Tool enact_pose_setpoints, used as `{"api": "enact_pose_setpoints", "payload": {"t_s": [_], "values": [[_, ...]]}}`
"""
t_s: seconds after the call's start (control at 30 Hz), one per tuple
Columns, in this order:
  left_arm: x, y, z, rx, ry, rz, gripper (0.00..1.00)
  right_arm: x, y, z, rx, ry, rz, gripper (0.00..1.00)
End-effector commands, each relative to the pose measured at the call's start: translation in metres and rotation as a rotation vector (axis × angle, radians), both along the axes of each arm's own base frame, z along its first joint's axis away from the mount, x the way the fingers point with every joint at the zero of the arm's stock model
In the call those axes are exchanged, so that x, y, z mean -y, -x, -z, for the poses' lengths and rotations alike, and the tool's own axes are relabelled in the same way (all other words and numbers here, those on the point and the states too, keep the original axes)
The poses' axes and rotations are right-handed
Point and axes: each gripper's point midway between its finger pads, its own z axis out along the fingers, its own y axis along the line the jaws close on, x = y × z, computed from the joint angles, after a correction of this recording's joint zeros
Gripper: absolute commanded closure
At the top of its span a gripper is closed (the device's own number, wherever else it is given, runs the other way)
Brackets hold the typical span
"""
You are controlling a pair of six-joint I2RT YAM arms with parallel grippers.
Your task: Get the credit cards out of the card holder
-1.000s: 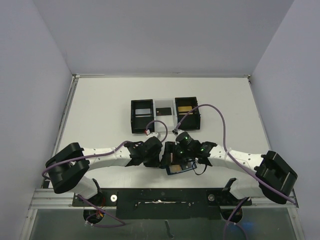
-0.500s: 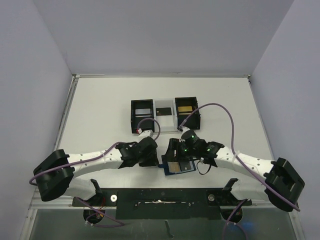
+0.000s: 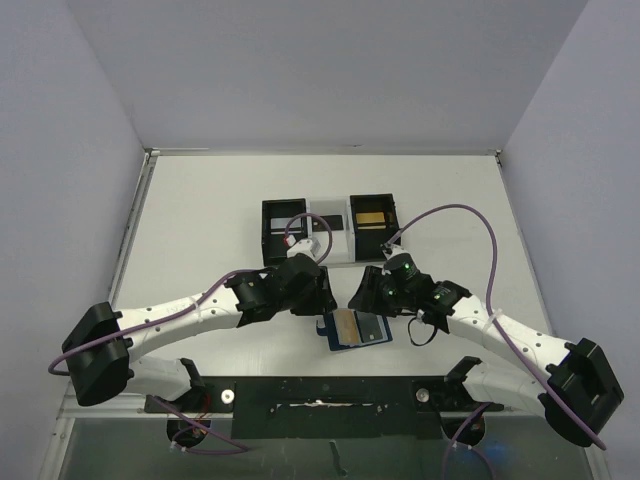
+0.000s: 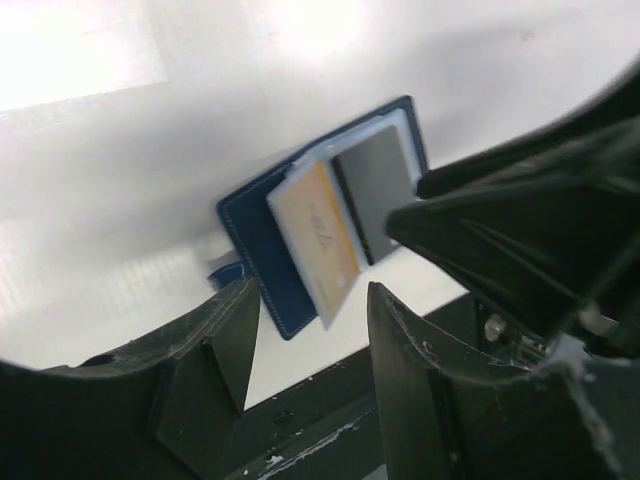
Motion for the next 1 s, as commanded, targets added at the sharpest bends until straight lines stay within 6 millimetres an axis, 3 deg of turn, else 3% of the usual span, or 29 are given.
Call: {"api": "enact_pose_setpoints", "payload": {"t_s": [0.0, 0.13, 0.2, 0.3, 0.43, 0.8, 0.97], "values": [[0.040, 0.002, -0.045, 0.059, 0.161, 0.156, 0.55, -0.004, 0.000, 0.007, -0.008, -0.039, 0.019, 0.55], [0.059, 0.013, -0.030, -0.002, 0.165, 0.267, 0.60, -0.004, 0.003, 0.014, -0.018, -0.063, 0.031, 0.59], [0.065, 0.018, -0.016, -0.044, 0.147, 0.304, 0.68, -0.004, 0.004, 0.017, -0.024, -0.064, 0.031, 0.60], [0.060, 0.016, 0.013, -0.097, 0.061, 0.261, 0.80, -0.002, 0.007, 0.022, -0.039, -0.050, 0.029, 0.61], [0.054, 0.013, 0.035, -0.132, 0.013, 0.221, 0.91, 0.000, 0.012, 0.029, -0.061, -0.048, 0.026, 0.62], [0.030, 0.024, 0.091, -0.206, -0.104, 0.169, 1.00, -0.006, 0.018, 0.037, -0.092, -0.052, -0.025, 0.62], [0.020, 0.025, 0.097, -0.215, -0.137, 0.129, 1.00, -0.005, 0.017, 0.042, -0.101, -0.039, -0.021, 0.63]]}}
